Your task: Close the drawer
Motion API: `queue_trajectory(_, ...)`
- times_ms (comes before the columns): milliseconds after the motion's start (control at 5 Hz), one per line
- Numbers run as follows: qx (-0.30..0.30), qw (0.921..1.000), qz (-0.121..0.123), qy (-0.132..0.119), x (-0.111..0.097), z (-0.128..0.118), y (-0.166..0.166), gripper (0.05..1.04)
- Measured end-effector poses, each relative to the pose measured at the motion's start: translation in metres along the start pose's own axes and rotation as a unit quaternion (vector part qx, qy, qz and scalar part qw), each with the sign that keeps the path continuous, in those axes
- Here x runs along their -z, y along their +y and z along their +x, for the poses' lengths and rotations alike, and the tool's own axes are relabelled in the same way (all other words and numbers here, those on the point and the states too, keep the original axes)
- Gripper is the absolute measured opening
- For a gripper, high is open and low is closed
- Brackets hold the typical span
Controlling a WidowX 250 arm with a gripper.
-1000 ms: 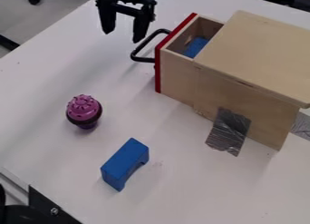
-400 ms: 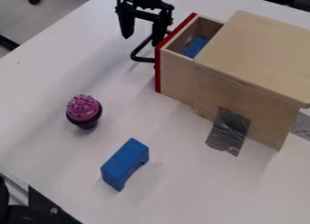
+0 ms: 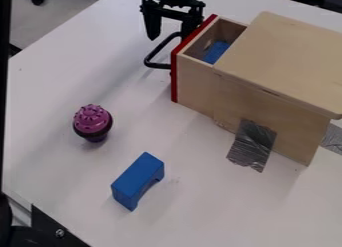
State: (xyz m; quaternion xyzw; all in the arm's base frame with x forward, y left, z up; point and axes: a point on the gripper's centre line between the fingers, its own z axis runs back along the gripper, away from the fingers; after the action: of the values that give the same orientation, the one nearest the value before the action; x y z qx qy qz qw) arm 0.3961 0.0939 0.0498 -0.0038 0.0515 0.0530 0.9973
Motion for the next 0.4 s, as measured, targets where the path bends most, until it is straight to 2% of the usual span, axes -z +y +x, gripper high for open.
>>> queue_trajectory(400, 0.006, 0.9998, -0.019, -0.002, 0.0030, 0.0058, -0.0100, 0.998)
